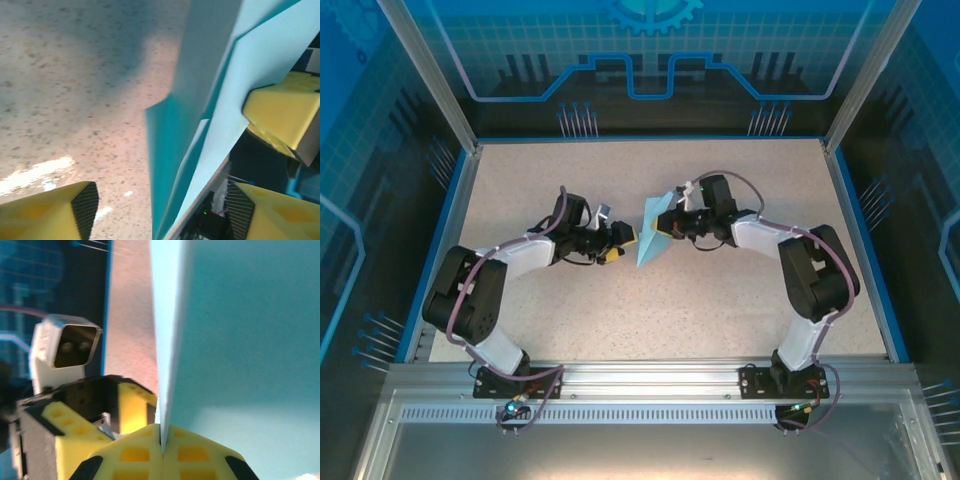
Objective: Fold a paper plane with a square sheet of paper (pick it up from the middle)
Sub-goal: Turn over the paper at the center of the table.
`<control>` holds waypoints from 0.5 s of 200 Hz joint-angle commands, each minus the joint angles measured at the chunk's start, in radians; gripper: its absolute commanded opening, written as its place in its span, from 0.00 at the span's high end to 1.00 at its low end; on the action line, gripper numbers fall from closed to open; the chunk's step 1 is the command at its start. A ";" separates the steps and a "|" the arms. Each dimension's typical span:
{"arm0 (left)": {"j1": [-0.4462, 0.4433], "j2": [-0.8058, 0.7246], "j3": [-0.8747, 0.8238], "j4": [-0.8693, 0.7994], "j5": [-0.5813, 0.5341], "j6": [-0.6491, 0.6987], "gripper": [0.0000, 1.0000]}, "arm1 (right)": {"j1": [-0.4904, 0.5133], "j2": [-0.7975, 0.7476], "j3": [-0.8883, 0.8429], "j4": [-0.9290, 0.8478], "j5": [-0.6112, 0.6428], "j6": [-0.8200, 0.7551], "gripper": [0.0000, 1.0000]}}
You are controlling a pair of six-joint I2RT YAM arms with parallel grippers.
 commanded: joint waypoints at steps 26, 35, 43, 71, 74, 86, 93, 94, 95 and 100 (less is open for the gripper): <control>0.004 -0.034 -0.035 0.206 0.193 -0.087 0.23 | -0.017 -0.065 0.016 0.032 -0.146 -0.027 0.97; 0.003 -0.035 -0.044 0.245 0.202 -0.108 0.23 | -0.018 -0.061 0.016 0.035 -0.150 -0.018 0.97; 0.003 -0.033 -0.049 0.263 0.211 -0.115 0.24 | -0.017 -0.060 0.015 0.042 -0.153 -0.011 0.96; -0.008 -0.021 -0.057 0.334 0.250 -0.148 0.24 | -0.017 -0.049 0.007 0.085 -0.173 0.029 0.96; -0.011 -0.019 -0.056 0.335 0.252 -0.147 0.24 | -0.017 -0.047 0.007 0.090 -0.174 0.032 0.96; -0.022 -0.014 -0.051 0.322 0.253 -0.139 0.24 | -0.017 -0.044 0.005 0.106 -0.180 0.048 0.96; -0.028 -0.011 -0.049 0.314 0.252 -0.134 0.23 | -0.017 -0.043 0.004 0.113 -0.183 0.054 0.96; -0.028 -0.010 -0.049 0.313 0.252 -0.135 0.23 | -0.017 -0.043 0.004 0.114 -0.183 0.054 0.96; -0.028 -0.010 -0.049 0.314 0.252 -0.135 0.23 | -0.017 -0.042 0.004 0.114 -0.182 0.056 0.96; -0.030 -0.008 -0.048 0.318 0.252 -0.138 0.23 | -0.017 -0.041 0.004 0.118 -0.182 0.058 0.96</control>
